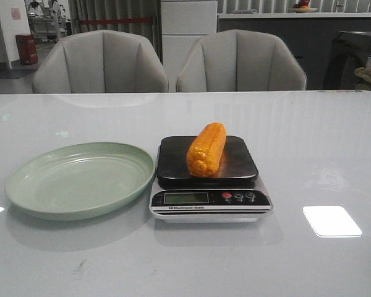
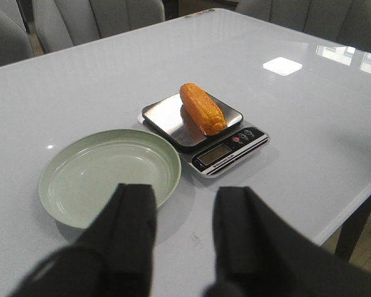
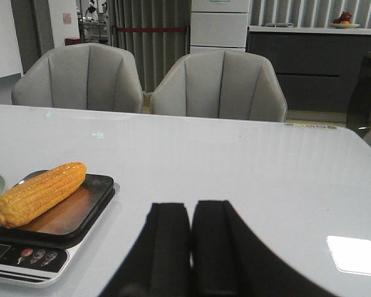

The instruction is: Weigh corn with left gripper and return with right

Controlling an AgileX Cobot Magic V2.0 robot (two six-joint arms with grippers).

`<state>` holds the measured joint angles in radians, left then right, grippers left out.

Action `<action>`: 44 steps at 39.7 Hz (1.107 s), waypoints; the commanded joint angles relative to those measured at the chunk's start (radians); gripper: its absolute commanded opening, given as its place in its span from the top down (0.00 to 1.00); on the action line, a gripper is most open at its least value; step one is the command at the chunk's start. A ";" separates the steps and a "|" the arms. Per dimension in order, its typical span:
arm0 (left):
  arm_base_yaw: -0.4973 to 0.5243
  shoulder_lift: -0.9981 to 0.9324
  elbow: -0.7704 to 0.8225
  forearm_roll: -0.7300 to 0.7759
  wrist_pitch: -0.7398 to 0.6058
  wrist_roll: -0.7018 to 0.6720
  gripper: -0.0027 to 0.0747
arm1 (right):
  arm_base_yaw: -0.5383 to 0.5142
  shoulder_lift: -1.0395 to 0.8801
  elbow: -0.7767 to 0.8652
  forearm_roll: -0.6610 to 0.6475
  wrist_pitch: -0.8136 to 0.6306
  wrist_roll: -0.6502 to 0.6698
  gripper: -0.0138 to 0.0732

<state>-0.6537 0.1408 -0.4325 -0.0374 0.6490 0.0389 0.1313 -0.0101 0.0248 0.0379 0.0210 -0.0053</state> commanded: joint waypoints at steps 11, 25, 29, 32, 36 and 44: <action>-0.004 -0.018 -0.001 0.000 -0.073 0.002 0.82 | -0.007 -0.016 -0.033 -0.009 -0.207 -0.008 0.66; -0.004 -0.018 -0.001 0.000 -0.073 0.002 0.82 | -0.006 0.298 -0.371 -0.009 0.130 -0.008 0.66; -0.004 -0.018 -0.001 0.000 -0.073 0.002 0.82 | -0.006 0.377 -0.426 -0.009 0.238 -0.008 0.66; -0.004 -0.018 -0.001 0.000 -0.073 0.002 0.82 | -0.006 0.405 -0.428 -0.009 0.257 -0.008 0.66; -0.004 -0.018 -0.001 0.000 -0.073 0.002 0.82 | -0.006 0.411 -0.427 -0.008 0.253 -0.008 0.66; -0.004 -0.018 -0.001 0.000 -0.073 0.002 0.82 | -0.005 0.424 -0.427 -0.006 0.336 -0.008 0.53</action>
<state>-0.6537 0.1128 -0.4103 -0.0334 0.6552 0.0411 0.1313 0.3899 -0.3648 0.0379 0.3876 -0.0053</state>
